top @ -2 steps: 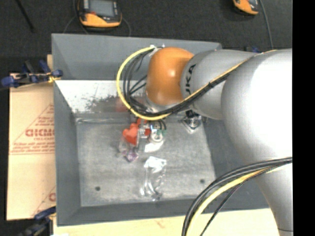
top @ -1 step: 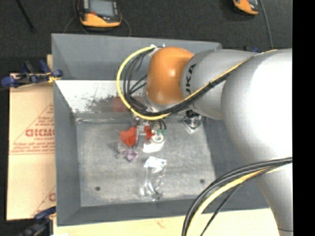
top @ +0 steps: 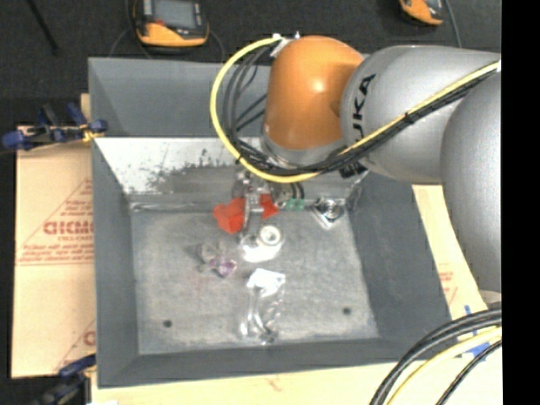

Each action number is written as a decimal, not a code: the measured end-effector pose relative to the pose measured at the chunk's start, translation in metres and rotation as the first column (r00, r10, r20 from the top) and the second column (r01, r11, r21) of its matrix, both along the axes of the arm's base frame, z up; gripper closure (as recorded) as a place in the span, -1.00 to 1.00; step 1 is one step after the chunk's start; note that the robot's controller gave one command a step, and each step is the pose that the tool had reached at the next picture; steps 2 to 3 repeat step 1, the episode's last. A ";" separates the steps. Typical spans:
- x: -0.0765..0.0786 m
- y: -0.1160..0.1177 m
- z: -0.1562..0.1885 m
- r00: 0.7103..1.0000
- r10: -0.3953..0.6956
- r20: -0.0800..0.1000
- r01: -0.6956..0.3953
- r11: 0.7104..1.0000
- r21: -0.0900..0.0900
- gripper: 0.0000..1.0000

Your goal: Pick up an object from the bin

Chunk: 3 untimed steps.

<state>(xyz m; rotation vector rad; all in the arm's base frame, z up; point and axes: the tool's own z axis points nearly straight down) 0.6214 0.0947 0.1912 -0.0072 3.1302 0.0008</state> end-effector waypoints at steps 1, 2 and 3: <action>-0.003 0.000 0.082 0.947 0.321 -0.001 -0.321 0.947 -0.004 1.00; -0.003 0.000 0.082 0.947 0.321 -0.001 -0.321 0.947 -0.004 1.00; -0.003 0.000 0.082 0.947 0.321 -0.001 -0.321 0.947 -0.004 1.00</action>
Offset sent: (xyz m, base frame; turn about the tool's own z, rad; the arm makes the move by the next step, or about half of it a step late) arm -0.0055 0.0009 0.0781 -0.3281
